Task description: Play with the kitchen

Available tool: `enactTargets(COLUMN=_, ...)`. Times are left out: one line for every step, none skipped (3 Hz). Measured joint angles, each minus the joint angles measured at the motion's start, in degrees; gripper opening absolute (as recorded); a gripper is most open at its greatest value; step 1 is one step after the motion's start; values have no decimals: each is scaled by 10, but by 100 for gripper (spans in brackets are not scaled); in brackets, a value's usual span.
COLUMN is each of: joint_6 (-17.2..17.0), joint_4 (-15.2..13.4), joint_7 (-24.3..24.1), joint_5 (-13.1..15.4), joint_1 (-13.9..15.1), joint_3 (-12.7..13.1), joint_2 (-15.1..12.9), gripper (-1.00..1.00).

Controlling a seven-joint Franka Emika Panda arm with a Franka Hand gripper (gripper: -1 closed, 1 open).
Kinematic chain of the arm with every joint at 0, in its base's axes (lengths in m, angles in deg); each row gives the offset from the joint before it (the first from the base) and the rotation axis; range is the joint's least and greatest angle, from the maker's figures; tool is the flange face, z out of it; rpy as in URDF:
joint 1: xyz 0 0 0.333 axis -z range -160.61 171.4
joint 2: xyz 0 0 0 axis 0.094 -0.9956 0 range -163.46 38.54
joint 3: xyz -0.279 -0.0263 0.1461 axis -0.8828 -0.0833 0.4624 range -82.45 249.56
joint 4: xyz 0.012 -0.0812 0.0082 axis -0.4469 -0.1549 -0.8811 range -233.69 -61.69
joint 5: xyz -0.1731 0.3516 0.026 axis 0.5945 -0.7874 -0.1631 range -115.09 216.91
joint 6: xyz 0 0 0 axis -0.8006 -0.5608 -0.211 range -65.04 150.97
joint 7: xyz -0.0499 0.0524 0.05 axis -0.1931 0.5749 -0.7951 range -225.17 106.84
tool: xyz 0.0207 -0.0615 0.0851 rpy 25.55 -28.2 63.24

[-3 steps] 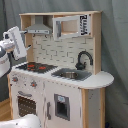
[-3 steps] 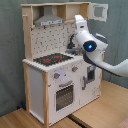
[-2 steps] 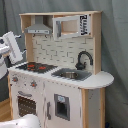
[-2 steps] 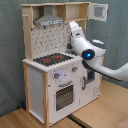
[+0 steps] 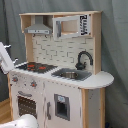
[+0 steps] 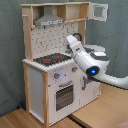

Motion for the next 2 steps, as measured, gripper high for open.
enactTargets(joint_6=19, joint_4=-38, joint_7=-13, joint_5=44, joint_1=-33, joint_3=12, joint_2=1, gripper=100)
enactTargets(joint_6=54, joint_4=-85, joint_7=-28, joint_5=83, joint_1=-58, joint_3=18, joint_2=1, gripper=100)
